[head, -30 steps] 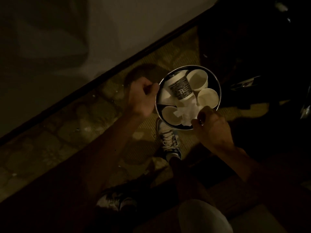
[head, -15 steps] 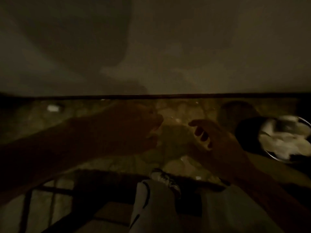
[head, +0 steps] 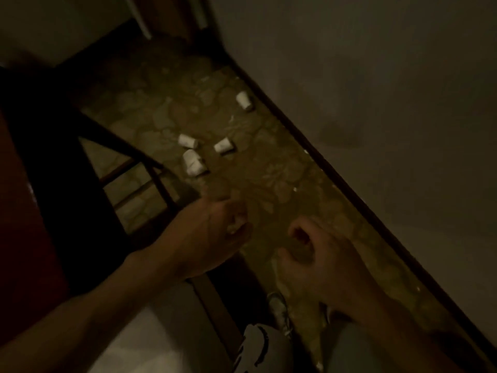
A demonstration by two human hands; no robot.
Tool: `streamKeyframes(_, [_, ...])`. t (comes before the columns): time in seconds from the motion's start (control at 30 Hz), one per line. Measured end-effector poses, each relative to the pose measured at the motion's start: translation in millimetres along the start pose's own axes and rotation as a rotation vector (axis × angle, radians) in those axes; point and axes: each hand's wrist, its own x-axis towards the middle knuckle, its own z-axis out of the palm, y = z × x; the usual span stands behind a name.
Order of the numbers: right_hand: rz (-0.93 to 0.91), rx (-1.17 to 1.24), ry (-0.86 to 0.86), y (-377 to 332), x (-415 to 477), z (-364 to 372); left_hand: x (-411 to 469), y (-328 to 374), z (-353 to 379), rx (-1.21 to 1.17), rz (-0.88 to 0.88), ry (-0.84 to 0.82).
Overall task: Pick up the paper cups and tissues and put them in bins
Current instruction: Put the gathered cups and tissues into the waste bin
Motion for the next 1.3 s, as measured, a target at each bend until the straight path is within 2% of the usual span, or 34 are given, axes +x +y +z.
streamKeyframes(0.1, [-0.034, -0.049, -0.099, -8, 58, 21, 15, -49, 18, -0.117, -0.189, 0.036])
streamKeyframes(0.2, [-0.041, -0.059, -0.206, -6, 118, 45, 39, -95, 36, -0.259, -0.361, 0.145])
streamKeyframes(0.4, [-0.011, -0.107, -0.408, 19, 251, 89, 112, -175, 68, -0.442, -0.680, 0.259])
streamKeyframes(0.6, [0.088, -0.225, -0.583, 52, 376, 126, 174, -266, 108, -0.603, -0.862, 0.117])
streamKeyframes(0.8, [0.239, -0.421, -0.690, 71, 481, 185, 220, -352, 148, -0.624, -0.936, -0.017])
streamKeyframes(0.87, [0.304, -0.412, -0.688, 72, 504, 204, 236, -381, 159, -0.636, -0.951, -0.063])
streamKeyframes(0.97, [0.287, -0.349, -0.639, 78, 542, 242, 259, -424, 181, -0.554, -0.883, -0.172])
streamKeyframes(1.03, [0.384, -0.251, -0.626, 82, 566, 265, 271, -448, 195, -0.492, -0.844, -0.235])
streamKeyframes(1.17, [0.453, -0.179, -0.565, 106, 615, 306, 300, -496, 228, -0.533, -0.914, -0.200])
streamKeyframes(1.3, [0.424, -0.216, -0.531, 145, 660, 335, 329, -540, 257, -0.459, -0.855, -0.200])
